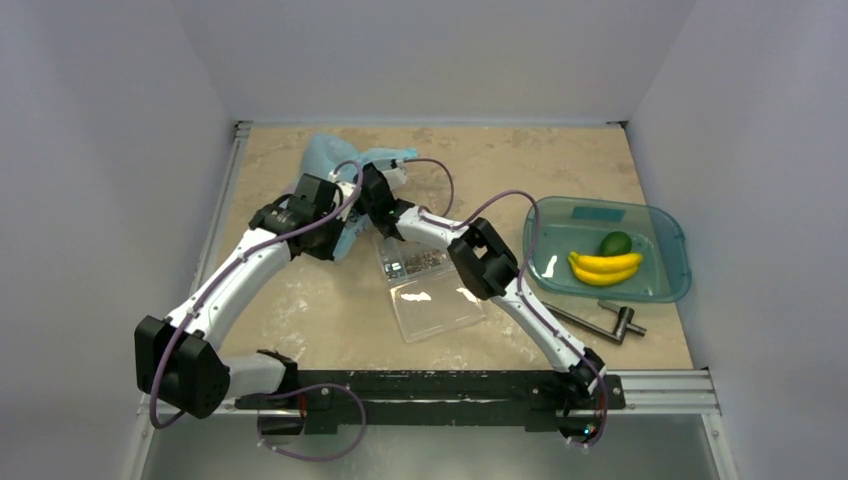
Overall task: Take the fake fruits out of the plastic bag
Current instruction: Take out the fake fruit from the plastic bag.
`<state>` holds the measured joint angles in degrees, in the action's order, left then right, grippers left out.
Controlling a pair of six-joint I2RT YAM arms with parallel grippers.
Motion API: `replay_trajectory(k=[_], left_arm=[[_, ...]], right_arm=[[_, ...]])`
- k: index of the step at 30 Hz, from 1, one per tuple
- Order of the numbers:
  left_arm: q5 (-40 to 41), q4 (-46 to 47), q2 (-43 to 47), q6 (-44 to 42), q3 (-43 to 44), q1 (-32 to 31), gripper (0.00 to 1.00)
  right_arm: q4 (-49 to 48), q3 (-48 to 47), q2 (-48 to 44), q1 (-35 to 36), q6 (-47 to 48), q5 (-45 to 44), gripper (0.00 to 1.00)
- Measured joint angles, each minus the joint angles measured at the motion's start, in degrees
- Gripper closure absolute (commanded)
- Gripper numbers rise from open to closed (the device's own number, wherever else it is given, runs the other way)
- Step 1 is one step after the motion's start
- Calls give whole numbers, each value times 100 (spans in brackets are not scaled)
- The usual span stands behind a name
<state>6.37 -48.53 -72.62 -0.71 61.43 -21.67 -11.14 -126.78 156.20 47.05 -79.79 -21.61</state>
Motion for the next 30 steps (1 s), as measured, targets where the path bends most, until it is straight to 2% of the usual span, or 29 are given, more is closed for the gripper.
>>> replay_trajectory(k=[3,7,12,17,21,30], left_arm=[[0,7,0,-2,0,-20,100],[4,9,0,-2,0,-22,100],[20,9,0,-2,0,-24,100],[179,9,0,0,-7,-26,100],[310,11,0,2,-7,-28,100],[494,138,264,4,-87,-28,100]], right_arm=[[238,-313,175,-22,-125,-2,50],[391,-743,466,-57,-109,15,57],[192,-704,511,-90,52,131,70],[-658,39,291,-162,184,413,79],[-1215,732,-9,-238,348,723,93],[-2579,3010,-1318,-535,433,1545,100]])
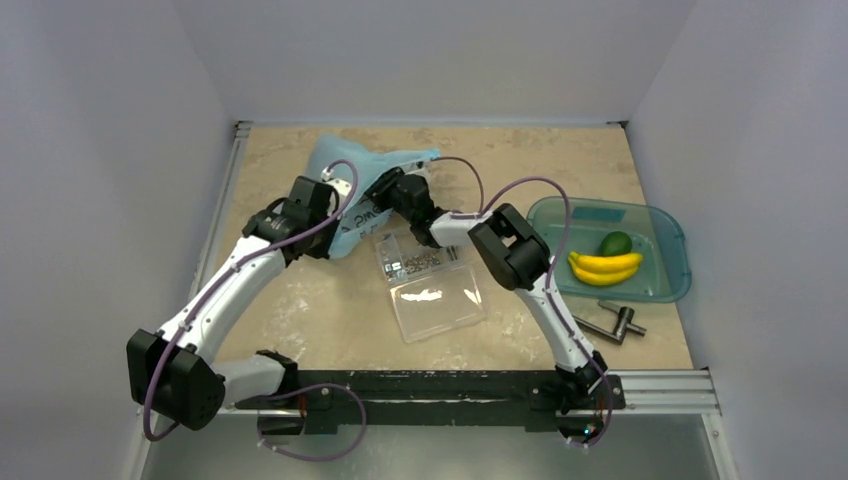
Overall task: Take the fake fruits out of the plastic bag
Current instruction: Take out the fake fruit from the plastic bag.
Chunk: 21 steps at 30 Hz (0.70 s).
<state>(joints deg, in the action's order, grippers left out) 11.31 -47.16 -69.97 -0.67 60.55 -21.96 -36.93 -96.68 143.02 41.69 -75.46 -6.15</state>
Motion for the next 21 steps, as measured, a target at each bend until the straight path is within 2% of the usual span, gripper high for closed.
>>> replay_trajectory(k=[8,13,17,21], left_arm=[[96,33,247,-2,-35,0,100],[166,42,400,0,-48,0,100],[210,55,540,0,-48,0,100],[256,66,601,0,-48,0,100]], right_arm=[[-824,1233,-960,-214,-114,1285,100],[-1071,1648,-1279,-411,-129,1961,100],[-1178,1799,-1453,-472,31,2225,100],[-1668,2380,-1698,-459,179,2315,100]])
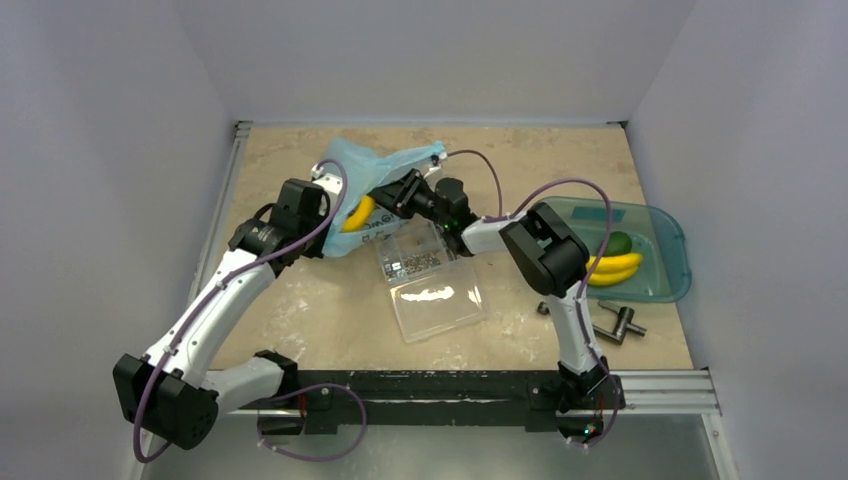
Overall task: Take the fake fruits out of the plastic bag
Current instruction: Take out the fake fruit from the plastic bag.
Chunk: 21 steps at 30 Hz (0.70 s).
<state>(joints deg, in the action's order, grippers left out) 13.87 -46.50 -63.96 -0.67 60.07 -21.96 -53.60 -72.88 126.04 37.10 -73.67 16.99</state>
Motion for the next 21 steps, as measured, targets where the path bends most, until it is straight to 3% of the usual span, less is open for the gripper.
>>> replay_trajectory(k=[6,13,17,21], left_arm=[[9,0,-2,0,-9,0,100],[-11,-4,-35,105,-9,0,100],[-195,13,9,103,-9,0,100],[-199,15,68,116,-9,0,100]], right_arm=[[-28,568,-555,-4,476,-48,100],[400,968,-1788,98,1563,-887,100],[494,966,-1818,179,1644,-1014,100],[496,909,-1453,197,1137,-826,100]])
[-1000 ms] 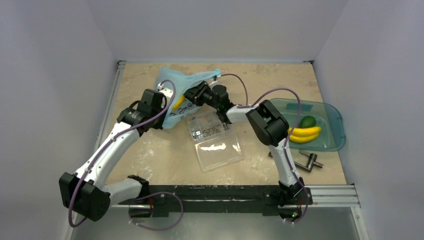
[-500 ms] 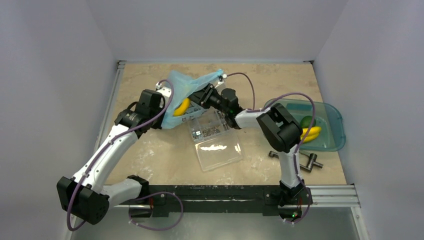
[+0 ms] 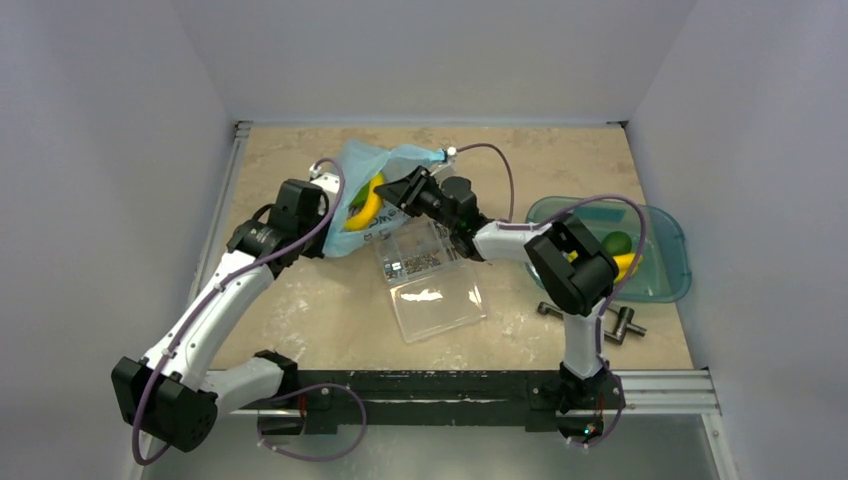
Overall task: Take the fake fruits out of the plastic bag
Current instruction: Take out the fake fruit from the plastic bag.
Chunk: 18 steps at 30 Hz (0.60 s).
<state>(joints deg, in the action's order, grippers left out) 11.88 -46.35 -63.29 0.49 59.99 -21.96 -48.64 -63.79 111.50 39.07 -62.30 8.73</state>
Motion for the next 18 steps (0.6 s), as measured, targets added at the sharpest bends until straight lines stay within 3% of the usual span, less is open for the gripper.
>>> replay_trajectory(k=[4,9,18], left_arm=[[238,24,4,136,-4,39,100],[341,109,2,243,-4,306,100],[136,199,-146,308,0,581,100]], right_arm=[[457,-245,238,101,-81,22,100],[968,-463,155,520,487,-179,100],[1362,-116,-863,734,1687,-424,100]])
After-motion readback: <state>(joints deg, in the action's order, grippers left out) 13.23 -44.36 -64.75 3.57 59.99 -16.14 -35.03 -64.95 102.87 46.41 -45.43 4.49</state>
